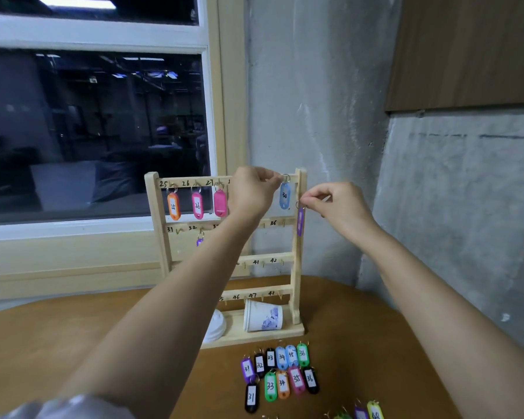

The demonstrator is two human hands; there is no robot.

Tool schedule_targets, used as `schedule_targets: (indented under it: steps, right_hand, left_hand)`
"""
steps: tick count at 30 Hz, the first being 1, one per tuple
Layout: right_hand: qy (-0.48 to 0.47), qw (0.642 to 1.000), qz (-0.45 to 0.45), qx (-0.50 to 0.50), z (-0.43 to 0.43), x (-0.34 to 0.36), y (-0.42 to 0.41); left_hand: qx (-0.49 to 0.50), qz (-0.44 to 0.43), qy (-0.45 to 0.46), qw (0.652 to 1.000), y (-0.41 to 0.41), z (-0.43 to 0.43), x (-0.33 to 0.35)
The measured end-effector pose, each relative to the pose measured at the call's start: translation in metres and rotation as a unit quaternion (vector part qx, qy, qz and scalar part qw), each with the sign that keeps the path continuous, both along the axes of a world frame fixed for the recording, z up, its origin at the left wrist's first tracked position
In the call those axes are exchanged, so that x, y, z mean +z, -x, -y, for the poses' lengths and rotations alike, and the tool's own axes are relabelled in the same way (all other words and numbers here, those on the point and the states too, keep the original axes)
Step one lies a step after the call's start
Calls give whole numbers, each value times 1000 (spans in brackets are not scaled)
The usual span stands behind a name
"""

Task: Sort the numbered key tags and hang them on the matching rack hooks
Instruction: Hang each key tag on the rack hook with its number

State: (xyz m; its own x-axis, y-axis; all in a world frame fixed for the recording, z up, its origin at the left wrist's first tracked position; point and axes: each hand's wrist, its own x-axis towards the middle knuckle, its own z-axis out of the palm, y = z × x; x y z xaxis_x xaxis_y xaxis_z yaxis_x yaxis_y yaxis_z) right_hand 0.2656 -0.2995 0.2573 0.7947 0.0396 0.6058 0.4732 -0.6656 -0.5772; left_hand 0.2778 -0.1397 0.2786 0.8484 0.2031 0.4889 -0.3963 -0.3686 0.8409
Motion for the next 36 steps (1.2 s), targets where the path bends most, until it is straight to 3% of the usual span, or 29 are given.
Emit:
schedule_targets:
  steps: [14, 23, 27, 31, 36]
  right_hand:
    - [-50, 999, 7, 8, -18, 26, -20]
    - [-30, 994, 21, -105, -34, 22, -25]
    - [-53, 993, 17, -102, -35, 6, -22]
    - [-45, 997, -23, -62, -35, -28, -6]
    - [-6, 991, -129, 29, -45, -104, 31]
  left_hand:
    - [122, 13, -122, 985, -8, 9, -9]
    - [100, 63, -171, 978, 3, -1, -15]
    - [67, 68, -165, 982, 16, -13, -31]
    - [34, 29, -163, 986, 32, -34, -70]
    - [-26, -106, -194, 975, 52, -68, -152]
